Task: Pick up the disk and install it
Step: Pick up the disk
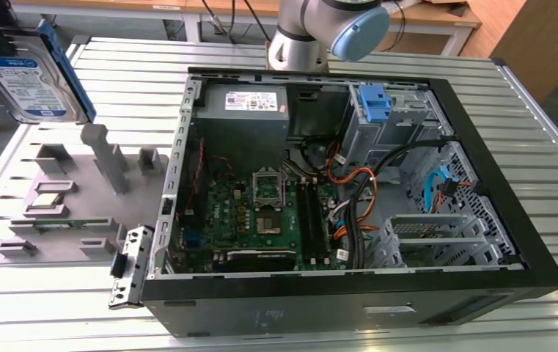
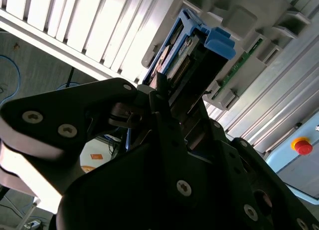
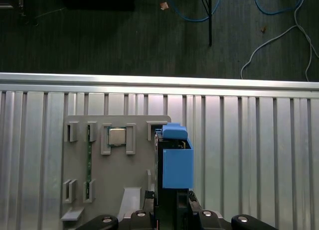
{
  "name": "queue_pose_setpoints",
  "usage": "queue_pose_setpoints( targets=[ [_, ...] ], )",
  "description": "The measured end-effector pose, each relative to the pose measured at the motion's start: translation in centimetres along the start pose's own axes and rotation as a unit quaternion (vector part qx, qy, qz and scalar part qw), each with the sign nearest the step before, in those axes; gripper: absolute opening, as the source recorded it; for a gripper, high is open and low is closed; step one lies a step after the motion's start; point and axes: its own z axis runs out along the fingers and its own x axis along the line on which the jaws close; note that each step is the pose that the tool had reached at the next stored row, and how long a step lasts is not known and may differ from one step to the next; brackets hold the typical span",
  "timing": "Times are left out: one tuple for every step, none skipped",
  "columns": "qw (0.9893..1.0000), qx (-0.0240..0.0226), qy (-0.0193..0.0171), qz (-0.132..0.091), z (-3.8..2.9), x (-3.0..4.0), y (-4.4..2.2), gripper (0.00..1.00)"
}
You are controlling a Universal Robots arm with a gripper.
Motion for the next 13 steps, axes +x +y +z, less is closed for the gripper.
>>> queue_pose_setpoints(
  targets=[
    [1.0000,0.0000,0.0000,0.000,-0.02,0.00,0.00,0.35],
    [1.0000,0.0000,0.0000,0.000,-0.04,0.00,0.00,0.35],
    [1.0000,0.0000,0.0000,0.000,-0.06,-0.01,0.00,0.35],
    [1.0000,0.0000,0.0000,0.000,-0.08,-0.01,0.00,0.35],
    [1.0000,0.0000,0.0000,0.000,-0.09,-0.01,0.00,0.35],
    [1.0000,0.0000,0.0000,0.000,-0.13,-0.01,0.00,0.35],
    [1.0000,0.0000,0.0000,0.000,-0.14,-0.01,0.00,0.35],
    [1.0000,0.0000,0.0000,0.000,-0.14,-0.01,0.01,0.35],
    [1.0000,0.0000,0.0000,0.000,-0.14,-0.01,0.00,0.35],
    [1.0000,0.0000,0.0000,0.000,-0.15,-0.01,0.00,0.35],
    [1.0000,0.0000,0.0000,0.000,-0.15,-0.01,0.00,0.35],
    [1.0000,0.0000,0.0000,0.000,-0.16,-0.01,0.01,0.35],
    [1.0000,0.0000,0.0000,0.000,-0.18,-0.02,0.01,0.35]
  ],
)
